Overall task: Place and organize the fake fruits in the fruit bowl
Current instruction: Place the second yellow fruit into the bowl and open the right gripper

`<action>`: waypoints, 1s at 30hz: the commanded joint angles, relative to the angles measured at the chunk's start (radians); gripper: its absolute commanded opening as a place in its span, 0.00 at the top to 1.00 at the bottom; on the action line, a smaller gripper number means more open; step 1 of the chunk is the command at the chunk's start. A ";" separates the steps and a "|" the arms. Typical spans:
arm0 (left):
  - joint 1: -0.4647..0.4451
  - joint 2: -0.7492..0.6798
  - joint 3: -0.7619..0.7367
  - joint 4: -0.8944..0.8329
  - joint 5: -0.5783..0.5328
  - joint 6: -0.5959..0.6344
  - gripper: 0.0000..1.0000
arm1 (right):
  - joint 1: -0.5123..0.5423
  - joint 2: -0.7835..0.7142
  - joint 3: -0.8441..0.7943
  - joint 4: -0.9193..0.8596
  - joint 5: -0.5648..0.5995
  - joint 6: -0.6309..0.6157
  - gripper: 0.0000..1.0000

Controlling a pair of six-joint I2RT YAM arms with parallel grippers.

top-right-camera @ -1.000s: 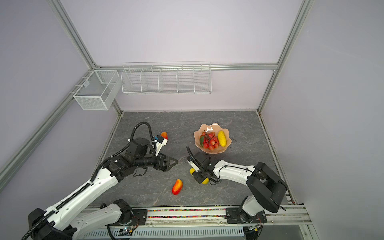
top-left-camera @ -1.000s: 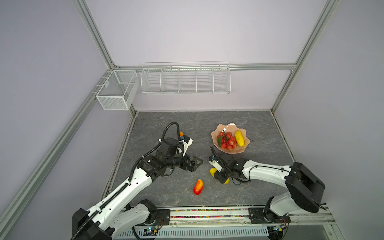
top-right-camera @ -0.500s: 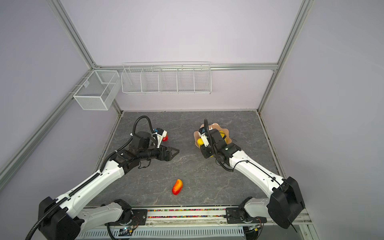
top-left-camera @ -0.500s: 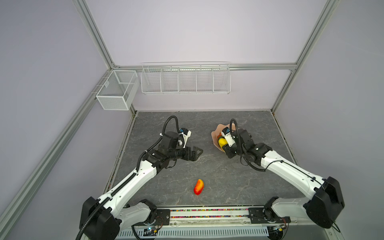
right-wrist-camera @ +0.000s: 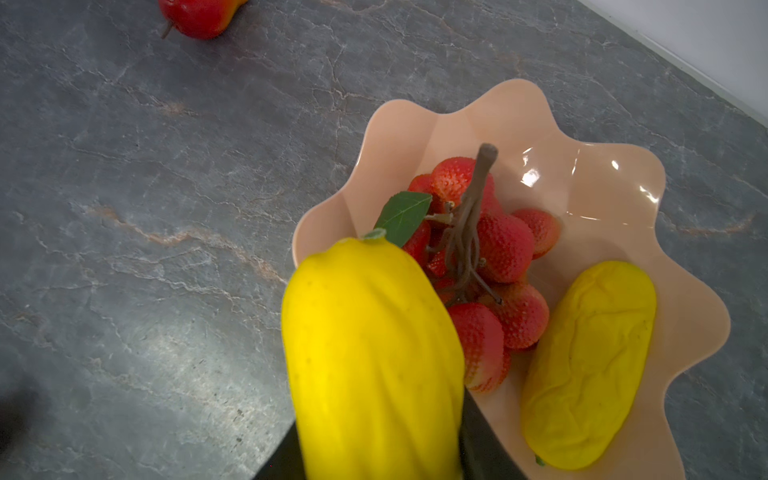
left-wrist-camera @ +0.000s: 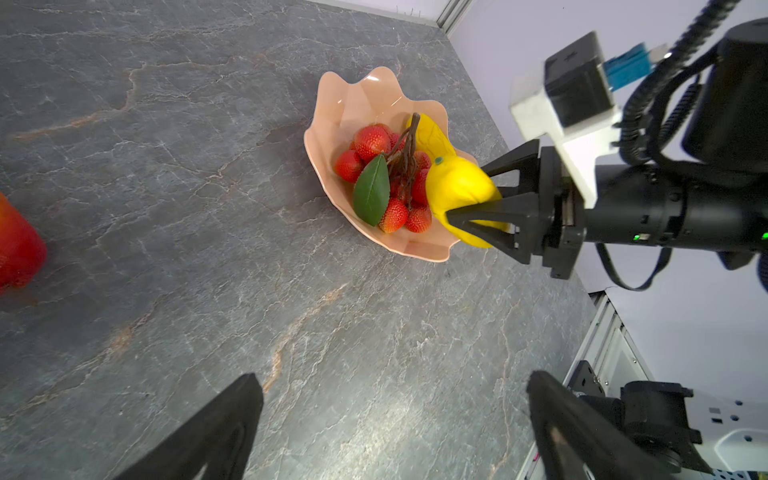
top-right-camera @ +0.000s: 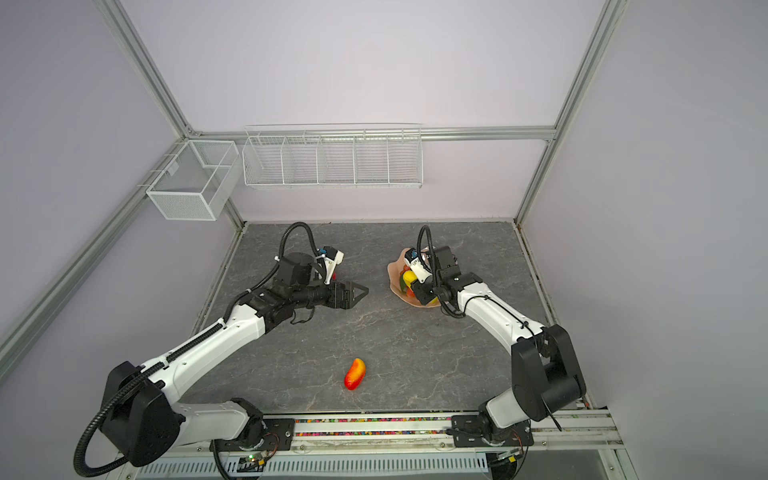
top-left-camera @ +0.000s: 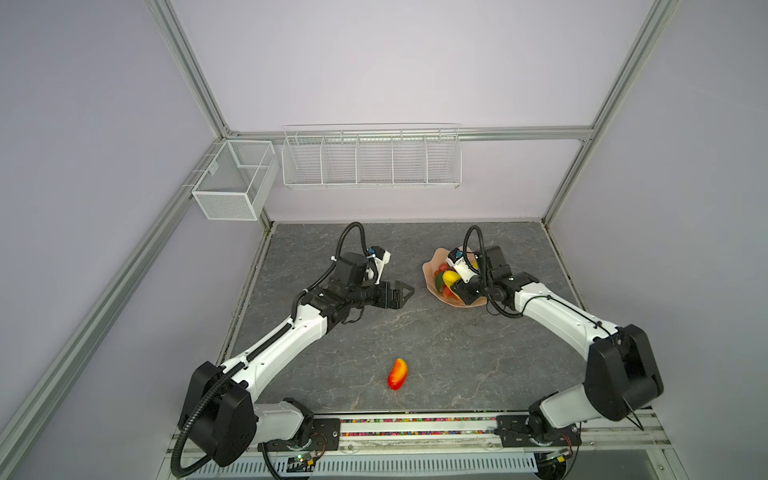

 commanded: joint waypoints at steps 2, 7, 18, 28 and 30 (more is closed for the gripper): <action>0.009 -0.008 0.007 0.021 0.012 -0.011 0.01 | -0.011 0.048 0.030 0.032 -0.047 -0.143 0.61; 0.014 -0.026 0.002 0.009 0.010 -0.004 0.01 | -0.015 0.065 0.012 0.056 -0.013 -0.180 0.58; 0.019 -0.043 0.000 -0.004 0.011 -0.001 0.01 | -0.015 0.096 0.010 0.061 0.051 -0.198 0.44; 0.019 -0.061 0.001 -0.019 0.017 -0.004 0.01 | 0.029 -0.069 -0.016 0.044 -0.003 -0.145 0.07; 0.021 -0.075 0.004 -0.056 0.012 0.006 0.01 | 0.086 -0.108 -0.014 -0.002 -0.027 -0.119 0.04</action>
